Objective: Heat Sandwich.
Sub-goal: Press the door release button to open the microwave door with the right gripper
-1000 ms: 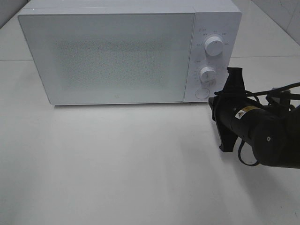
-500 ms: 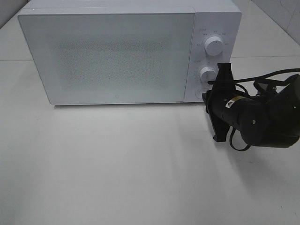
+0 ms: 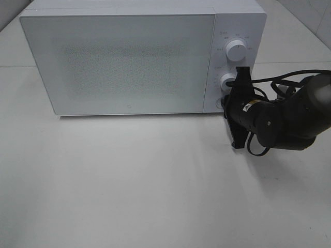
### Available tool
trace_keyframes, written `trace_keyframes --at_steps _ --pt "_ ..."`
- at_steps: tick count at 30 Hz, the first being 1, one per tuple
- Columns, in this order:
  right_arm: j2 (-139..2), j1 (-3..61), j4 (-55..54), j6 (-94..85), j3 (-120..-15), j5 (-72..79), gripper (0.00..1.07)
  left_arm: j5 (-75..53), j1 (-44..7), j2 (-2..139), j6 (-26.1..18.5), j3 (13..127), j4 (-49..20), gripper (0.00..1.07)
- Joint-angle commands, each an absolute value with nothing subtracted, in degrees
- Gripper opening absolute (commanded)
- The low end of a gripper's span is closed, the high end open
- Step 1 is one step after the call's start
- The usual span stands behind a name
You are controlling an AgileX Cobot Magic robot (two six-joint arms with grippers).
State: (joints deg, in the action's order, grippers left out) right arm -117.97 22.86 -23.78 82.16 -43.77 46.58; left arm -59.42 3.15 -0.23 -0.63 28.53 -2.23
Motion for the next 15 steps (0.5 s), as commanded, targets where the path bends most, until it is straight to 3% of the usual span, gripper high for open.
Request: trace_keyframes --at_steps 1,15 --pt "-118.83 22.57 -23.66 81.13 -45.32 47.38 0.00 -59.36 3.27 -1.66 -0.74 28.36 -2.46 1.01" --pt "-119.00 22.57 -27.73 77.29 -46.01 56.15 0.00 -59.36 3.27 -1.66 -0.74 28.36 -2.46 1.01"
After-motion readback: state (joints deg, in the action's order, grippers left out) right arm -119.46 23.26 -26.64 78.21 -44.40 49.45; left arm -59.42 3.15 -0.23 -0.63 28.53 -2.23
